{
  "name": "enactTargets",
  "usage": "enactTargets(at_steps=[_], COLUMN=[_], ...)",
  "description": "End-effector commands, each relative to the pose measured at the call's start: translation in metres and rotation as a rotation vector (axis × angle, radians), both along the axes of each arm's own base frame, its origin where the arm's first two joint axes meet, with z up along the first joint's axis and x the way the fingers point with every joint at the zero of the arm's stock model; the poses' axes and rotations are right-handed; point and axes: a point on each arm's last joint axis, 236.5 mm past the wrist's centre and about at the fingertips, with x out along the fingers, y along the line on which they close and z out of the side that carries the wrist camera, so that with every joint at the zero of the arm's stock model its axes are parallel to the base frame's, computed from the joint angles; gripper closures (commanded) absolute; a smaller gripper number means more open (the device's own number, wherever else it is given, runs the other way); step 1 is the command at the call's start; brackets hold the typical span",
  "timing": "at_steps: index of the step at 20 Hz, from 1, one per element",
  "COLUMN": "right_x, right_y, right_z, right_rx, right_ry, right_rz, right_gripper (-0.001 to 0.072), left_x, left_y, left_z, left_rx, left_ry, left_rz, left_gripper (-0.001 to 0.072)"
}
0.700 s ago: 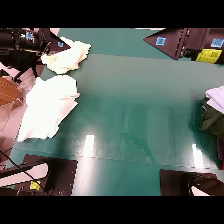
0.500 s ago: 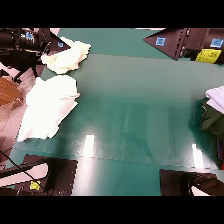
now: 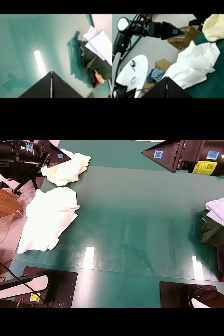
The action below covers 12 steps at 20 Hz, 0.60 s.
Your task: Fold the shirts.
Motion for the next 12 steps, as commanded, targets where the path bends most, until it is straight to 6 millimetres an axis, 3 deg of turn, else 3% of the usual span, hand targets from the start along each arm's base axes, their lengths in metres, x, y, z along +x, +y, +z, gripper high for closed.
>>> enactTargets(at_steps=[1,3,5,9,12], right_x=[0.013,0.016,0.011,0.024,0.032], right_y=[0.002,0.003,0.008,0.014,0.028], right_z=[0.016,0.021,0.016,-0.014,-0.035], right_rx=[0.061,0.078,0.051,-0.027,-0.044], right_ry=[-0.038,-0.050,-0.060,-0.037,0.015], right_rz=[-0.061,-0.076,-0.062,-0.059,-0.033], right_gripper=[0.0693,0.0693,0.0692,0.0692,0.0692], left_x=[0.005,-0.004,-0.026,-0.061,-0.066], left_y=[-0.008,-0.017,-0.025,-0.024,-0.016], left_z=[0.025,0.033,0.019,-0.027,-0.070], left_rx=[-0.113,-0.158,-0.130,-0.016,0.022], left_ry=[-0.042,-0.035,0.040,0.194,0.339], left_rz=[0.009,-0.036,-0.123,-0.232,-0.193], left_gripper=[0.0682,0.0682,0.0682,0.0682,0.0682])
